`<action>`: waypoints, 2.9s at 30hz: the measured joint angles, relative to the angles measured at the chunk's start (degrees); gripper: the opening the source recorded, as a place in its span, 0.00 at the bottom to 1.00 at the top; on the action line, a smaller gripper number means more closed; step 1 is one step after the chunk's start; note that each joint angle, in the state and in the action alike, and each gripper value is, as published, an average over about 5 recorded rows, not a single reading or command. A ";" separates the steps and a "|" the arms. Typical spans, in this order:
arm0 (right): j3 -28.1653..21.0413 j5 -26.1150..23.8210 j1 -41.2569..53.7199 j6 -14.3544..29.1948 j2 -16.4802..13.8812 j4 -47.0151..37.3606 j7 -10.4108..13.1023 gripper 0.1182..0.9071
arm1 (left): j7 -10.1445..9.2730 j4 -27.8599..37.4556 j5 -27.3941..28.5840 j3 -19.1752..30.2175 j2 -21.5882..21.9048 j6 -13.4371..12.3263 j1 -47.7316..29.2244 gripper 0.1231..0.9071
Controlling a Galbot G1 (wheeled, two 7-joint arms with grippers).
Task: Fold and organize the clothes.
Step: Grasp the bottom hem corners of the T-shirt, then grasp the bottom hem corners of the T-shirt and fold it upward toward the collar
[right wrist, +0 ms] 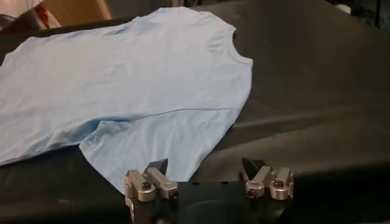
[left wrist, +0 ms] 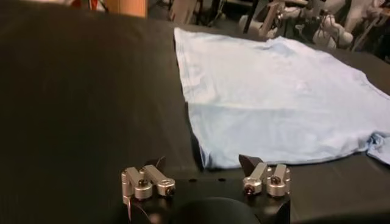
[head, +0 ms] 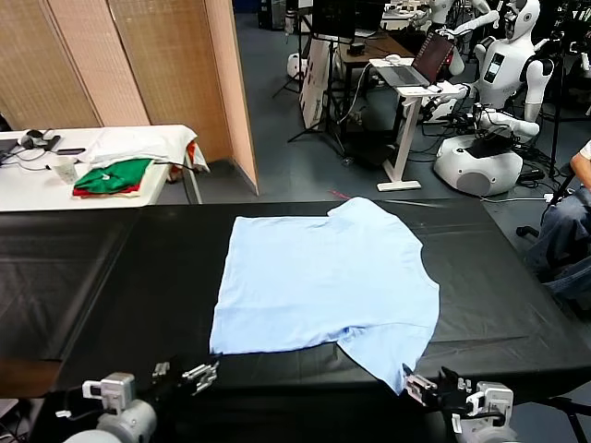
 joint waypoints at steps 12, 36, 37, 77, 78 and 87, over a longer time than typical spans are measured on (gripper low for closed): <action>-1.72 0.33 0.80 -0.49 0.72 -1.67 0.24 0.11 | -1.29 1.61 0.63 1.96 -1.12 0.31 -2.13 0.85; 0.40 -0.89 -4.69 1.70 -0.17 7.65 -0.39 0.03 | -7.07 -6.11 2.39 -1.54 -2.17 -0.64 8.01 0.03; 0.46 -0.89 -4.01 3.01 -0.32 7.29 -1.25 0.03 | -7.29 -6.97 2.47 -1.91 -2.30 -0.89 8.66 0.03; -10.20 -2.29 29.03 11.34 -6.56 -23.12 -9.37 0.11 | -2.49 15.62 13.66 8.86 -3.27 -11.44 -18.70 0.03; -9.92 -2.12 28.73 11.44 -6.46 -22.77 -9.85 0.18 | -2.42 16.01 13.77 9.11 -3.06 -11.59 -19.20 0.03; -6.75 -2.42 23.42 9.63 -6.75 -17.44 -10.53 0.87 | -1.28 17.65 17.54 9.65 -3.44 -13.59 -21.00 0.17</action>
